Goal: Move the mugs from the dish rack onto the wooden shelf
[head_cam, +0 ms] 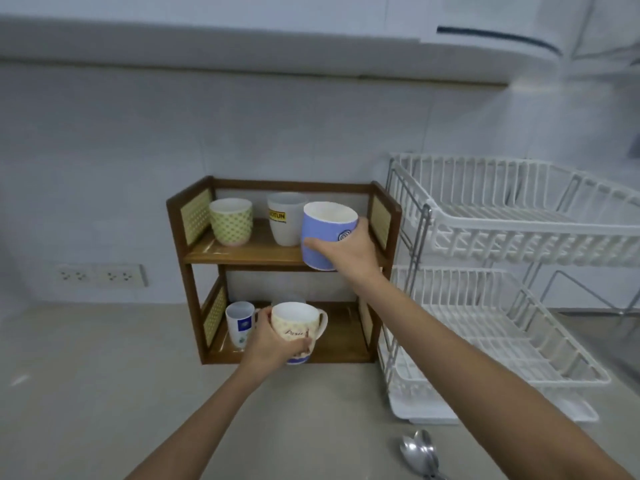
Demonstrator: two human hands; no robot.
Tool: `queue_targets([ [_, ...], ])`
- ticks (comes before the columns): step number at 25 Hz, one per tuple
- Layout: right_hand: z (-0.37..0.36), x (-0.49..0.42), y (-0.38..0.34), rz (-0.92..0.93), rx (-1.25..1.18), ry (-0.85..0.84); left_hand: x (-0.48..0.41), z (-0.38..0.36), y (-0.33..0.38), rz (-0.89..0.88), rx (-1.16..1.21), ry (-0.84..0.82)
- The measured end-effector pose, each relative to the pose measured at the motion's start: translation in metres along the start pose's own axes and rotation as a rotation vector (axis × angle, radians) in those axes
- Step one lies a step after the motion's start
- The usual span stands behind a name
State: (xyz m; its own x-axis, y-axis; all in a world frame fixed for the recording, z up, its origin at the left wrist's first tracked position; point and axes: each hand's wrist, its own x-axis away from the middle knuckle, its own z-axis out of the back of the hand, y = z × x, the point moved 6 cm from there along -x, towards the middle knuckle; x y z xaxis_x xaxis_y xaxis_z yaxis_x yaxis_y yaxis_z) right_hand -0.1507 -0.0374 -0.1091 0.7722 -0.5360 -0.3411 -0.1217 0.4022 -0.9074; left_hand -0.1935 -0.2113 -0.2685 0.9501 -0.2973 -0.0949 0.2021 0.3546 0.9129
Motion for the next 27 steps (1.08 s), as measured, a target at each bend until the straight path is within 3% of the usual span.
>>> queue_targets([
  [5,-0.007,-0.074,0.016,-0.126,0.242,0.129,-0.029,-0.003,-0.002,-0.033,-0.106,-0.089],
  [12,-0.006,-0.098,0.046,-0.19,0.248,0.157,-0.049,-0.015,-0.003,-0.031,-0.102,-0.166],
  [15,-0.006,-0.072,0.031,-0.012,0.242,0.255,-0.055,-0.026,0.0,-0.017,-0.04,-0.157],
  [17,-0.002,-0.018,0.032,0.238,0.282,0.388,-0.056,-0.035,0.002,-0.022,-0.065,-0.155],
  [19,-0.005,0.055,0.065,0.335,0.34,0.416,-0.059,-0.045,0.002,-0.021,-0.119,-0.161],
  [21,-0.008,0.125,0.126,0.184,0.404,0.286,-0.062,-0.055,0.0,-0.019,-0.143,-0.155],
  [24,-0.023,0.186,0.212,-0.079,0.67,-0.104,-0.064,-0.075,-0.003,-0.013,-0.217,-0.155],
  [27,-0.038,0.203,0.246,-0.069,0.878,-0.362,-0.063,-0.097,-0.012,0.006,-0.254,-0.134],
])
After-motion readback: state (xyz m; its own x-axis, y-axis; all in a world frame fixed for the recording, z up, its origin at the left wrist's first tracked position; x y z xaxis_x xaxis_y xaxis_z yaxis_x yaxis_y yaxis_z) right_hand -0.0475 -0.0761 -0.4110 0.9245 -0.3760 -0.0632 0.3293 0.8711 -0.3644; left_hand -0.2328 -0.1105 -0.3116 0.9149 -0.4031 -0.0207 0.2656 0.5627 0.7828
